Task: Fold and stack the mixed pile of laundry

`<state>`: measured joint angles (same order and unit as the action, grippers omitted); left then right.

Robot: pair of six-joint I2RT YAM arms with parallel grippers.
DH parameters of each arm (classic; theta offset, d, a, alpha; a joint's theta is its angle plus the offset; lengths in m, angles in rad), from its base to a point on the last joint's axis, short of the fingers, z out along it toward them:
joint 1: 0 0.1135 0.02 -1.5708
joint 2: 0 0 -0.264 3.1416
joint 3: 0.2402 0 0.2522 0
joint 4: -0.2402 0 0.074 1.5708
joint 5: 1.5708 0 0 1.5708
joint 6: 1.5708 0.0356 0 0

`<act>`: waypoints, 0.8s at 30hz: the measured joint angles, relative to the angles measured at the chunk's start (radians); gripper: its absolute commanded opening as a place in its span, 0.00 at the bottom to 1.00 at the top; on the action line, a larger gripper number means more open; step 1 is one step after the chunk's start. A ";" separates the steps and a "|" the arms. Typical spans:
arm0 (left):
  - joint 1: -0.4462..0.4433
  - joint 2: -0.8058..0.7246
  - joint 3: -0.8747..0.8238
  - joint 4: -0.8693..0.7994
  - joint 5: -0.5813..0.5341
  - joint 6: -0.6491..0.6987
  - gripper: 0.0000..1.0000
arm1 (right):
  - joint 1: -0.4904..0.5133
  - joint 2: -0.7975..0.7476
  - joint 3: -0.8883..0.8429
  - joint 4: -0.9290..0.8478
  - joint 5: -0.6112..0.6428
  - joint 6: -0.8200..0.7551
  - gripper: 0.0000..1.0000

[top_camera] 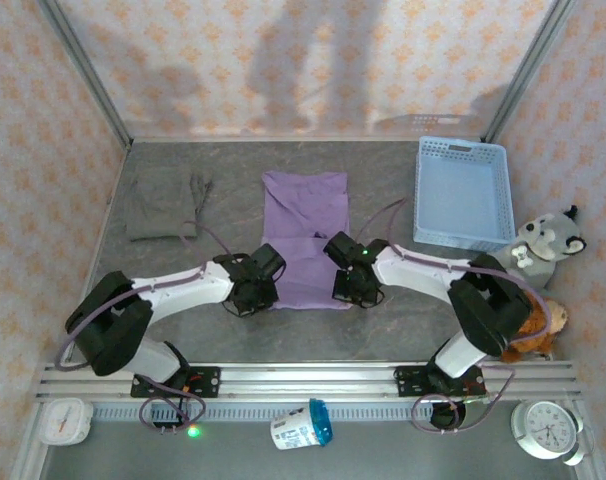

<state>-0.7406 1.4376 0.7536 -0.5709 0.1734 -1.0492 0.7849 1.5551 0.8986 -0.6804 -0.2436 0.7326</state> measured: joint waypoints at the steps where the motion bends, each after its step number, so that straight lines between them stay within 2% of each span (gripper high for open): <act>1: -0.016 -0.022 -0.008 -0.011 -0.001 -0.002 0.00 | 0.016 -0.018 -0.007 -0.008 0.000 0.007 0.00; 8: -0.131 -0.177 -0.051 -0.063 -0.009 -0.106 0.00 | 0.118 -0.168 -0.080 -0.052 -0.019 0.106 0.00; 14: -0.143 -0.254 0.002 -0.154 -0.092 -0.168 0.00 | 0.117 -0.282 -0.062 -0.099 0.011 0.166 0.00; 18: -0.124 -0.290 0.105 -0.191 -0.170 -0.189 0.00 | 0.079 -0.297 0.010 -0.113 0.039 0.186 0.00; 24: -0.015 -0.278 0.208 -0.196 -0.209 -0.173 0.00 | -0.021 -0.295 0.105 -0.106 0.066 0.192 0.00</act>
<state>-0.7559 1.1599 0.9615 -0.7670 -0.0353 -1.2221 0.7639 1.2598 1.0039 -0.7864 -0.1772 0.9241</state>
